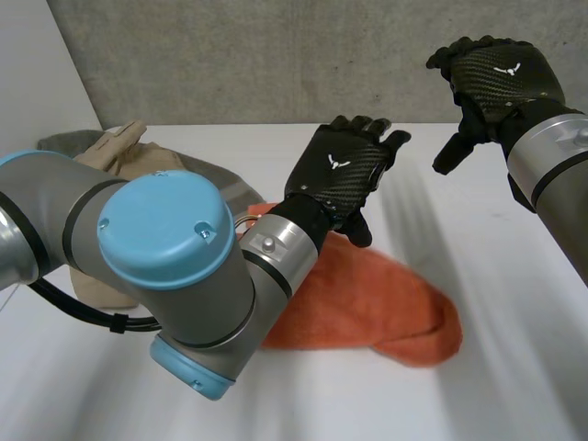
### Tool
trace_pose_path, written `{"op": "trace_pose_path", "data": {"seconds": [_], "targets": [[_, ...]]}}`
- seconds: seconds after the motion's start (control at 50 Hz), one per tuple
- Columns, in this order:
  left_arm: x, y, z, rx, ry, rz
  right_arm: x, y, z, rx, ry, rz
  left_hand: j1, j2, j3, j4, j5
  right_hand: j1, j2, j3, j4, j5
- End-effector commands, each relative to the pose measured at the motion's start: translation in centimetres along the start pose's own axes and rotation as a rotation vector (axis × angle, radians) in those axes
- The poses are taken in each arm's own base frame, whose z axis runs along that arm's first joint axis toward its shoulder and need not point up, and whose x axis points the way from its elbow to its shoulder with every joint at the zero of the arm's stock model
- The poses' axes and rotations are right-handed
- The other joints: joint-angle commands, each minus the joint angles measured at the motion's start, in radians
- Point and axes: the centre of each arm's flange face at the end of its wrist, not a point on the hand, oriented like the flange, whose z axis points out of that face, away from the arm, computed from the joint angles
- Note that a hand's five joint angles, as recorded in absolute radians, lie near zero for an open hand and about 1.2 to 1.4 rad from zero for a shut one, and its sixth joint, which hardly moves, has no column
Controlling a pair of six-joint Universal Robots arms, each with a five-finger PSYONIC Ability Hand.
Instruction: Fold the laundry.
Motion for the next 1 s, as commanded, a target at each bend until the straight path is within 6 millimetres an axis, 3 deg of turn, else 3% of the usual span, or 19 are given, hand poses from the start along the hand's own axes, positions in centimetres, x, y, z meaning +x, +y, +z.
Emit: {"op": "trace_pose_path", "data": {"seconds": [0.02, 0.04, 0.12, 0.2, 0.3, 0.34, 0.44, 0.5, 0.58, 0.76, 0.9, 1.0], "targets": [[-6.0, -1.3, -0.2, -0.013, -0.153, 0.025, 0.6, 0.1, 0.2, -0.010, 0.007, -0.045, 0.003, -0.012, -0.019, -0.013, -0.028, -0.023, -0.044, -0.039, -0.057, -0.053], [-7.9, -1.1, -0.6, -0.035, -0.200, 0.028, 0.5, 0.2, 0.1, -0.017, 0.004, -0.057, 0.005, -0.009, -0.016, -0.010, -0.025, -0.023, -0.044, -0.039, -0.057, -0.053], [-10.9, -0.5, -1.5, -0.097, -0.269, 0.030, -0.1, 0.6, -0.3, -0.059, -0.023, -0.129, 0.014, 0.000, -0.007, -0.001, -0.016, -0.023, -0.044, -0.039, -0.057, -0.053], [-11.9, 0.9, -2.8, -0.188, -0.288, 0.017, -0.4, 1.5, -1.2, -0.156, -0.066, -0.228, 0.046, 0.032, 0.025, 0.031, 0.016, -0.023, -0.044, -0.039, -0.057, -0.053], [-13.0, 3.6, -4.7, -0.344, -0.312, 0.014, -1.5, 5.0, -2.3, -0.335, -0.160, -0.308, 0.088, 0.073, 0.066, 0.073, 0.057, -0.023, -0.044, -0.039, -0.057, -0.053], [-13.0, 5.2, -6.1, -0.440, -0.310, 0.017, -1.9, 6.0, -2.4, -0.354, -0.183, -0.304, 0.202, 0.188, 0.180, 0.187, 0.172, -0.023, -0.044, -0.039, -0.057, -0.053], [-11.9, 7.4, -8.4, -0.567, -0.294, -0.007, -3.9, 7.8, -2.6, -0.285, -0.308, -0.294, 0.214, 0.200, 0.192, 0.199, 0.184, -0.007, -0.028, -0.023, -0.041, -0.037], [-11.8, 7.7, -9.2, -0.571, -0.305, -0.014, -5.3, 8.8, -2.1, -0.230, -0.401, -0.277, 0.179, 0.165, 0.157, 0.164, 0.149, 0.014, -0.007, -0.002, -0.021, -0.017], [-13.5, 8.2, -9.4, -0.533, -0.364, -0.009, -7.0, 10.5, -0.7, -0.223, -0.495, -0.254, 0.126, 0.112, 0.104, 0.111, 0.096, 0.023, 0.002, 0.007, -0.012, -0.008], [-15.3, 8.5, -9.7, -0.511, -0.421, -0.007, -14.4, 10.4, 2.5, -0.089, -0.645, -0.283, 0.123, 0.109, 0.101, 0.108, 0.093, 0.081, 0.060, 0.065, 0.047, 0.051], [-16.0, 8.2, -10.5, -0.512, -0.449, -0.011, -16.8, 12.5, 4.6, -0.069, -0.683, -0.318, 0.111, 0.097, 0.089, 0.096, 0.081, 0.099, 0.078, 0.083, 0.065, 0.069], [-16.5, 7.9, -11.0, -0.507, -0.470, -0.009, -19.2, 15.0, 5.2, -0.069, -0.728, -0.433, 0.102, 0.088, 0.081, 0.087, 0.072, 0.151, 0.130, 0.135, 0.117, 0.121]]}}
